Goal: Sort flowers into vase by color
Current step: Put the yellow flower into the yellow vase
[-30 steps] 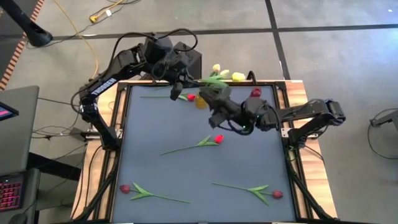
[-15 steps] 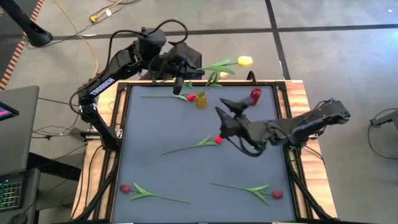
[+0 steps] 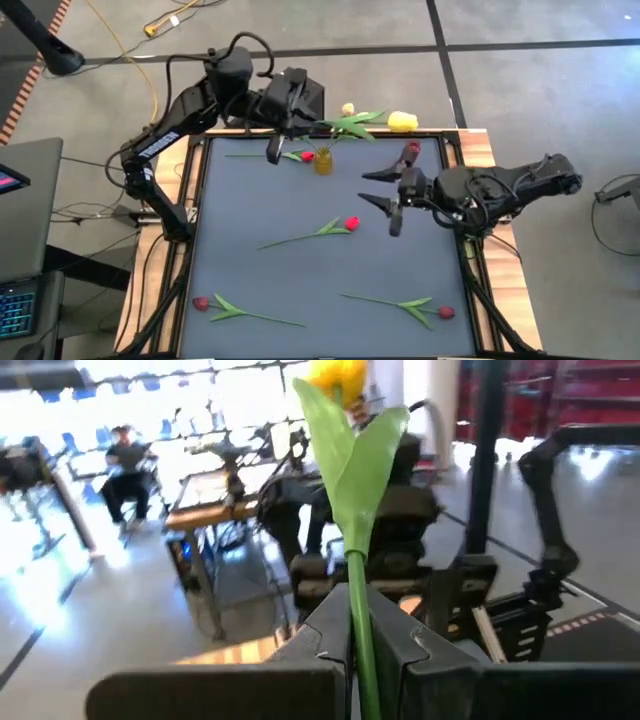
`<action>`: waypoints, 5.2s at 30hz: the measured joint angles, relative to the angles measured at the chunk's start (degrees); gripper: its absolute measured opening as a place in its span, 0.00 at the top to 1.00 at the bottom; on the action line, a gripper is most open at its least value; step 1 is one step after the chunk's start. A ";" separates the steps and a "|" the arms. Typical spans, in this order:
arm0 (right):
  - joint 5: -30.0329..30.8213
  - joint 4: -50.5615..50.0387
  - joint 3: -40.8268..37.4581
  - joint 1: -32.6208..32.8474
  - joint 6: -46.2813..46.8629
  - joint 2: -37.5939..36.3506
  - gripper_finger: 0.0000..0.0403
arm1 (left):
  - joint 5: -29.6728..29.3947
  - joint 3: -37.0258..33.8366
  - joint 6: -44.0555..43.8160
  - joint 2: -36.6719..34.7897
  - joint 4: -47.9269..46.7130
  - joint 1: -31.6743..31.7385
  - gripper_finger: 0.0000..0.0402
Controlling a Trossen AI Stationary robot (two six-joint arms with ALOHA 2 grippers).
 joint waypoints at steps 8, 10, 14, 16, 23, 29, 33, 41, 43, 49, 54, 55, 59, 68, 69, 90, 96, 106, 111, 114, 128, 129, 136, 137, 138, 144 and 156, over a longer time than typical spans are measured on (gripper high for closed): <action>-4.10 0.21 0.00 -2.26 0.01 0.72 0.45 | 3.26 -0.02 3.21 -0.03 2.41 -1.90 1.00; -4.96 0.63 0.00 -2.50 0.02 0.72 0.45 | 2.21 -0.18 3.10 -0.04 2.44 -1.84 1.00; -5.59 0.71 0.00 -2.68 0.02 0.72 0.45 | -0.88 -9.56 -1.13 -2.60 10.82 0.06 1.00; -5.58 0.77 0.00 -2.70 0.05 0.72 0.45 | -1.86 -18.35 -5.94 -5.79 22.35 1.55 1.00; -5.58 5.81 0.00 -3.30 1.77 1.44 0.45 | -7.56 -48.96 -23.74 -19.59 70.30 4.90 1.00; -8.77 20.95 0.00 -7.82 1.98 6.34 0.45 | -11.89 -59.48 -27.22 -23.80 75.69 2.99 1.00; -17.35 29.06 0.00 -12.88 3.93 9.84 0.45 | -12.37 -60.13 -27.66 -24.46 75.43 0.23 1.00; -22.01 27.35 -0.04 -17.87 5.14 11.89 0.45 | -19.96 -60.22 -27.44 -25.08 64.34 -2.53 1.00; -22.80 27.46 -0.04 -18.17 5.16 11.85 0.45 | -20.77 -60.22 -28.34 -25.06 61.43 -2.55 1.00; -28.81 28.22 0.04 -20.61 8.92 15.88 0.45 | -21.35 -60.22 -29.65 -24.88 59.39 -3.04 1.00; -29.43 29.57 -0.10 -21.22 9.57 19.43 0.45 | -21.38 -60.22 -30.50 -24.84 55.45 -3.12 1.00; -29.54 29.82 -0.08 -21.14 9.59 19.45 0.45 | -21.37 -60.22 -30.52 -24.84 54.51 -3.12 1.00; -29.55 29.60 0.00 -21.10 9.60 19.85 0.45 | -21.39 -60.22 -30.65 -24.78 51.63 -3.12 1.00; -29.31 28.85 -0.02 -21.61 9.55 21.25 0.45 | -22.72 -60.22 -30.85 -24.80 50.18 -3.42 1.00; -29.25 28.69 -0.07 -21.61 9.55 21.31 0.46 | -22.74 -60.22 -30.87 -24.80 49.77 -3.42 1.00; -27.63 29.40 0.00 -21.94 9.56 23.47 0.87 | -23.74 -60.19 -31.31 -24.78 46.45 -3.42 1.00; -27.67 29.22 0.00 -21.89 9.57 23.47 0.93 | -23.52 -60.19 -31.31 -24.80 46.17 -3.42 1.00; -27.74 29.16 0.00 -22.28 9.60 23.47 0.93 | -22.50 -60.19 -31.31 -24.80 46.11 -3.40 1.00; -27.86 29.14 0.00 -22.28 9.58 23.47 0.93 | -21.48 -60.19 -30.09 -24.80 46.04 -3.39 1.00; -27.98 29.12 0.00 -22.28 9.55 23.47 0.93 | -20.03 -60.15 -28.61 -24.80 45.16 -3.38 0.98; -27.56 29.58 -0.03 -23.64 9.52 20.55 0.93 | -17.07 -60.13 -23.91 -24.82 40.88 -3.40 0.51; -27.52 29.45 -0.02 -23.87 9.52 19.97 0.93 | -17.08 -60.13 -23.56 -24.82 40.89 -3.40 0.49; -27.52 29.19 -0.02 -24.23 9.61 18.15 0.93 | -17.74 -60.13 -21.63 -24.82 42.96 -3.40 0.46; -27.53 29.38 -0.02 -24.23 9.71 18.12 0.93 | -17.73 -60.13 -20.97 -24.82 43.24 -3.40 0.46; -27.54 29.41 -0.02 -24.23 9.96 18.12 0.93 | -17.73 -60.13 -20.50 -24.84 43.34 -3.40 0.46; -27.57 29.46 -0.02 -24.21 11.00 18.14 0.93 | -17.94 -60.15 -19.27 -25.02 43.72 -3.40 0.46; -27.61 29.36 -0.02 -23.95 10.54 18.16 0.93 | -24.00 -60.15 -20.27 -25.02 46.37 -3.02 0.46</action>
